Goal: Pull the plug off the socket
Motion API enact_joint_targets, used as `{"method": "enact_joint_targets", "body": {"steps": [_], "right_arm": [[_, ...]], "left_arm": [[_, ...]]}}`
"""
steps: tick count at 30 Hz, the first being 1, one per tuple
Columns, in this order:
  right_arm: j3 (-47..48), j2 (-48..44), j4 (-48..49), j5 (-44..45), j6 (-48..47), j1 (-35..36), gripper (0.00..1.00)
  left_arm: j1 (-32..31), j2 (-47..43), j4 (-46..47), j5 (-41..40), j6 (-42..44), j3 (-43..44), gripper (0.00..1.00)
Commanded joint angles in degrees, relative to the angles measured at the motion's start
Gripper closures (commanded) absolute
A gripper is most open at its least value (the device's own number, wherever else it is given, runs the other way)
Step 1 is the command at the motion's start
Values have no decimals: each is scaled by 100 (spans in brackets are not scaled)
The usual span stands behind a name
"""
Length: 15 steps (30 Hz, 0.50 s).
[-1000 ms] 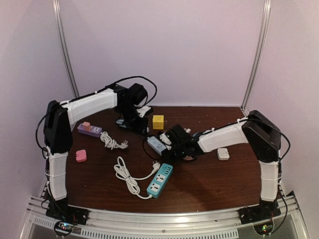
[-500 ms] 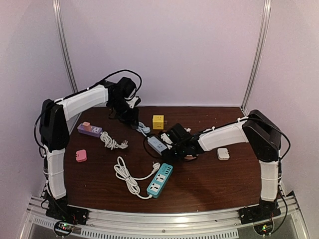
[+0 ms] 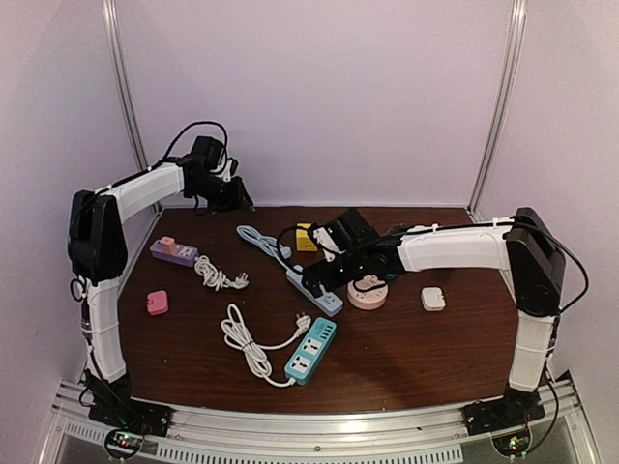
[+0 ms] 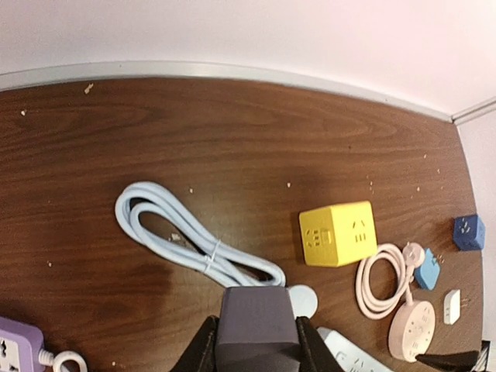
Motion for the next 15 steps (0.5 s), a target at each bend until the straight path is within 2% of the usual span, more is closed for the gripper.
{"method": "enact_joint_targets", "body": {"steps": [1,6,15], "right_arm": [[155,-472,-185,73,152,-129,0],[-82,-876,-273,73,106,-153,0],[-455,-1102,-55,-104,161,-162,0]], "left_arm": [[118,547,1291,335,-624,194,79],[513,719,1964,293,-1100,-67,78],[1185,1201,2209,584,-1538,-134,77]]}}
